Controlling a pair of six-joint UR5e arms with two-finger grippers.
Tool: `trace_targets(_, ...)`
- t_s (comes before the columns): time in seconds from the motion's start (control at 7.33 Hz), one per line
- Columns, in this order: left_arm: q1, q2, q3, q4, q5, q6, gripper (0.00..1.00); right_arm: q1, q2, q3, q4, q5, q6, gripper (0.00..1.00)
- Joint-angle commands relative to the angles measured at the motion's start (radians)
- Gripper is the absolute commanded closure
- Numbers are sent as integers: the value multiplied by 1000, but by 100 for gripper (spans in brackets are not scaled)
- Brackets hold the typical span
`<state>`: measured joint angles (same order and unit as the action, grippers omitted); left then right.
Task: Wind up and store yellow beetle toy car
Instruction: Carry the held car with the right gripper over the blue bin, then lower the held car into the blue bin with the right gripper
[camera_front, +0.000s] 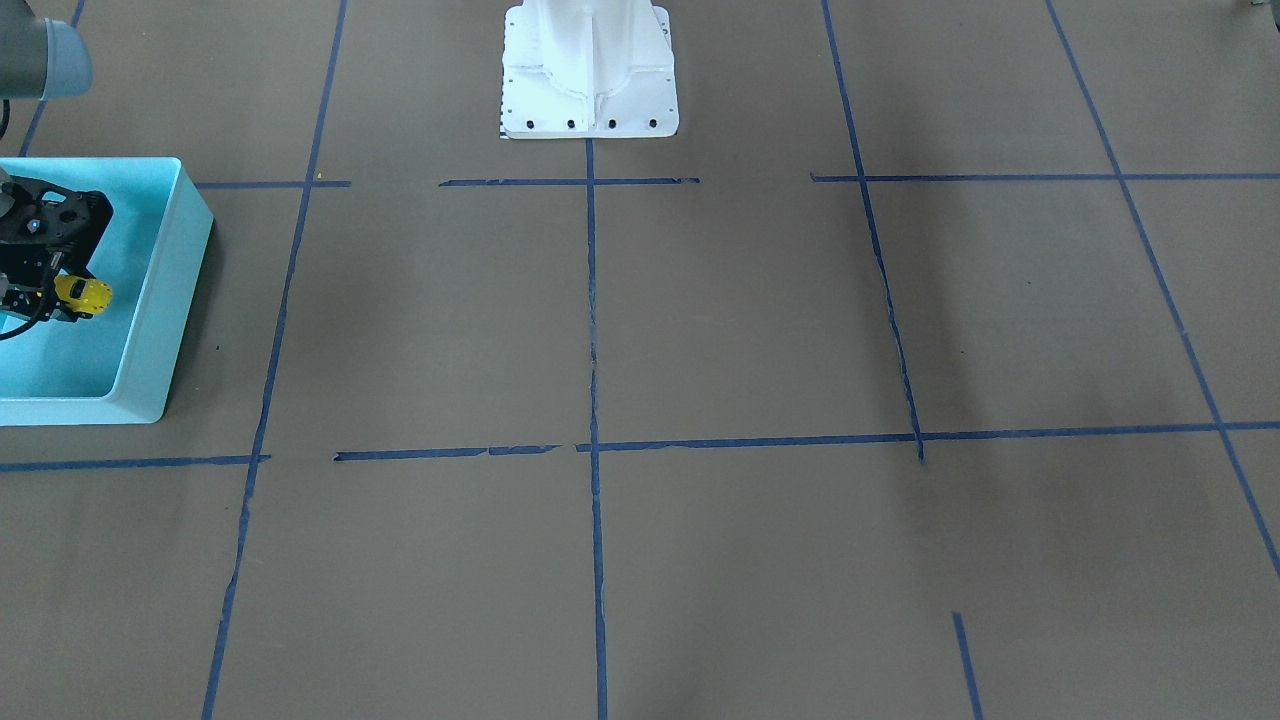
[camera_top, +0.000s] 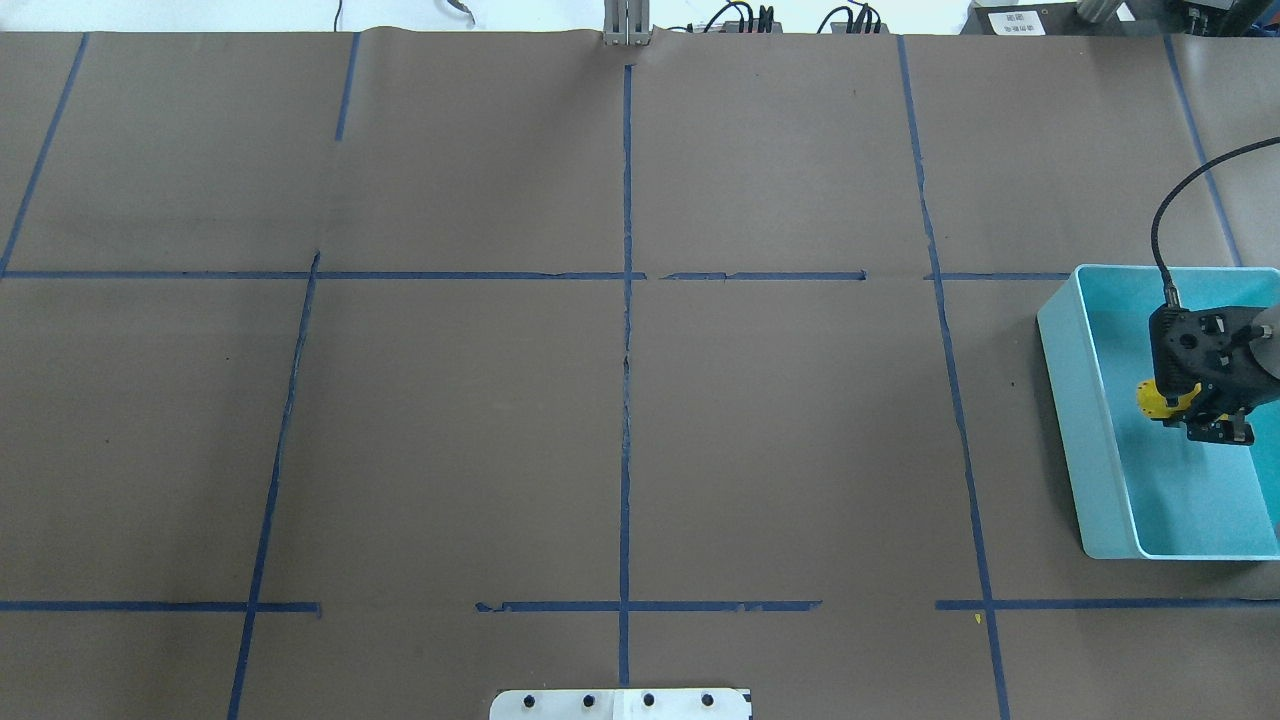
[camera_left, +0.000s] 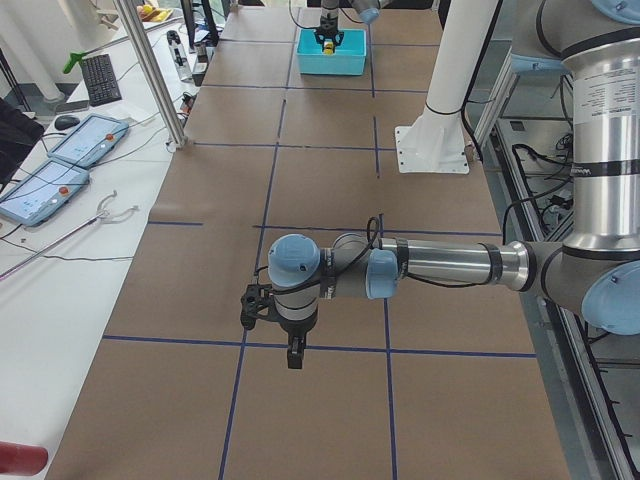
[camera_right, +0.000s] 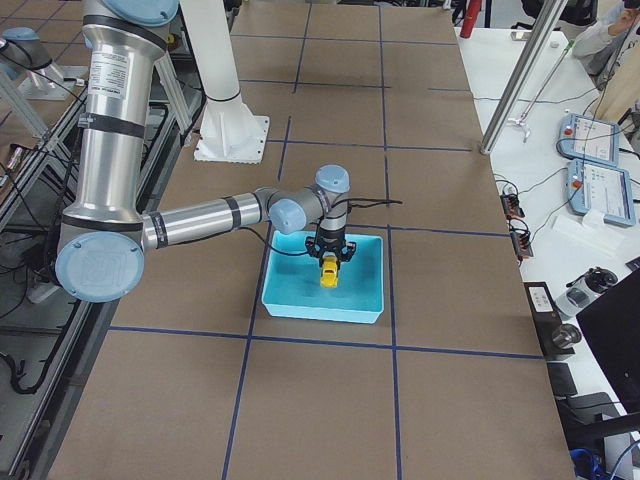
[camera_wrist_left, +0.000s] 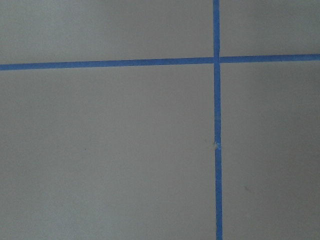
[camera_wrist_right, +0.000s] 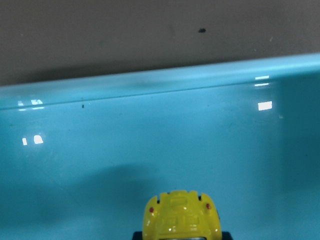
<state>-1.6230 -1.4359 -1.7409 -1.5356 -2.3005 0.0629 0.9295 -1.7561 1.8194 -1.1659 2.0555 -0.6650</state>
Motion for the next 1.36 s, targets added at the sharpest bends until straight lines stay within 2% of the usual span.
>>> trace_targets(0.0, 0, 0, 3, -5, -5, -2, 1, -23, -8, -35, 57, 11, 21, 97)
trace_targets(0.41, 0, 0, 1, -5, -10, -2, 1, -75, -5, -35, 57, 23, 47, 96)
trace_targets(0.55, 0, 0, 0, -5, -10, -2, 1, -77, -5, -35, 57, 25, 45, 88)
trace_targets(0.68, 0, 0, 0, -5, -10, -2, 1, -80, -5, -35, 57, 25, 45, 62)
trace_targets(0.82, 0, 0, -2, -5, -10, -2, 1, -83, 1, -35, 57, 25, 47, 22)
trace_targets(0.95, 0, -1, -2, -5, -10, -3, 1, -83, 1, -31, 57, 26, 47, 1)
trace_targets(1.23, 0, -9, -11, -5, -11, -11, 1, -80, 0, -25, 58, 63, 47, 0)
